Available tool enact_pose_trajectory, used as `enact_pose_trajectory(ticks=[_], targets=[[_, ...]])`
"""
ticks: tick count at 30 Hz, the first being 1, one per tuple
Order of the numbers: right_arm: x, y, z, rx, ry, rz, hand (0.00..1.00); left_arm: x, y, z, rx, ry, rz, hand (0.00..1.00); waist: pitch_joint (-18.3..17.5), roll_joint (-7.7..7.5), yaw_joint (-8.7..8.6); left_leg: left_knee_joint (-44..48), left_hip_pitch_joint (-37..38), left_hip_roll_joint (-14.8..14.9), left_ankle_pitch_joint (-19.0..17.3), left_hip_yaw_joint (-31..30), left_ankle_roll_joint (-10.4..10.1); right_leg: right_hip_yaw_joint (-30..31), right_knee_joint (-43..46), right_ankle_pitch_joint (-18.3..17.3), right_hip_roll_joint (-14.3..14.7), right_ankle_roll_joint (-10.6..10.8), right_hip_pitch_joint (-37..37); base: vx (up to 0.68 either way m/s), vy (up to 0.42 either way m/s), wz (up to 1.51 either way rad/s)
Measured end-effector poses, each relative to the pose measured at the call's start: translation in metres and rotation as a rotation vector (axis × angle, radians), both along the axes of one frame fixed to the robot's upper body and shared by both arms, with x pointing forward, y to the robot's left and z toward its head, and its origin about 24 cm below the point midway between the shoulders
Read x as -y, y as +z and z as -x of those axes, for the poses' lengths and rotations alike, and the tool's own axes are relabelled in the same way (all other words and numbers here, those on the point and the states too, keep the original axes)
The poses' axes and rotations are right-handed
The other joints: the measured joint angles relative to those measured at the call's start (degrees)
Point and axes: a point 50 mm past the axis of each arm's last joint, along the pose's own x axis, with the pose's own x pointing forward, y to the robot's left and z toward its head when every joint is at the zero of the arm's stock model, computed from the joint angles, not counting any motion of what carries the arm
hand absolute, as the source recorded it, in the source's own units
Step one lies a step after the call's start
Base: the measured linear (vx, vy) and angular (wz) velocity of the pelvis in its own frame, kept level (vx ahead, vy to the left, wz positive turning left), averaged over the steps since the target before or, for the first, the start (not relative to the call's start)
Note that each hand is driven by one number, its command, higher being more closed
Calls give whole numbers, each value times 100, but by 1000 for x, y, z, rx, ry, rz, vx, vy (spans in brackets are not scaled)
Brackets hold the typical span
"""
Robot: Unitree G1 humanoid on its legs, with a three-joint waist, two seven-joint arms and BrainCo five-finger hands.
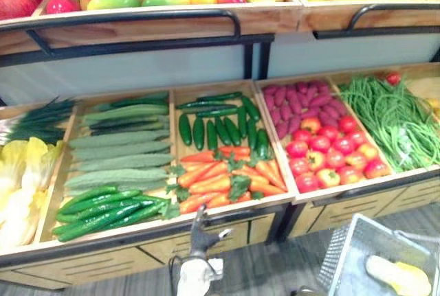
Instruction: Pick vegetable in the basket
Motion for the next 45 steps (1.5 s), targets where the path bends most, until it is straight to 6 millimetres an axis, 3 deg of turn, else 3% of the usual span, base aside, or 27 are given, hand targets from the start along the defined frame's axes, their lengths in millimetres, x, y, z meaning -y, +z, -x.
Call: enact_pose_trajectory(ticks=[1,2,3,5,8,10,15,25,31,39,45], targets=[[1,0,3,-7,-2,2,100,0,0,0,2,-4,-3,0,10,-14,15,-5,-46,-59,82,1,31,-5,-378,-62,-9,31,165,-117,-53,-1],[4,2,-2,3,1,7,100,1,-3,-1,-15,-13,-5,0,74,88,-12,155,-169,-35,175,-71,47,-65,-711,-137,43,120,294,-160,-22,-16],[3,0,-2,2,-7,-4,100,6,-1,-2,-5,-34,0,0,59,210,-11,283,-217,-54,183,-174,47,-76,-750,-92,46,158,288,-152,-17,-15],[-3,-6,5,-23,-27,-44,100,13,6,-7,33,-63,11,0,73,279,-19,424,-253,-70,181,-312,46,-83,-701,-98,60,163,294,-88,8,-6],[-17,-15,16,-57,-48,-94,100,23,16,-15,84,-119,20,0,57,194,-31,401,-271,-54,187,-278,55,-43,-806,-64,93,214,294,-32,13,-14],[-21,-17,18,-70,-46,-106,100,20,16,-16,87,-124,6,0,72,79,-30,177,-232,-76,288,-97,144,38,-1024,13,92,335,269,-13,62,-40],[-33,-23,11,-74,2,-142,100,7,21,-26,123,-162,-70,0,167,-249,-35,19,-234,-264,407,-14,234,204,-1089,248,-3,410,184,50,66,-9],[-38,-26,0,-41,41,-169,100,-23,22,-27,128,-37,-158,0,101,-263,2,-388,178,-371,448,-150,398,241,-1618,424,46,344,698,137,39,7],[-44,-32,3,-54,42,-205,100,-43,25,-21,141,6,-415,0,43,-211,-28,-775,475,-372,599,-228,386,163,-1717,473,96,272,886,64,-18,5],[-45,-33,8,-62,43,-212,100,-79,72,-23,319,-66,-875,0,-72,-187,-53,-1360,701,-438,981,-422,391,28,-1723,477,73,263,954,-26,-23,10],[-42,-33,11,-55,48,-233,100,-81,84,-25,384,-244,-1073,0,-89,-172,-127,-1472,763,-441,1099,-445,337,-1,-1833,385,90,131,1034,-70,-31,4]])
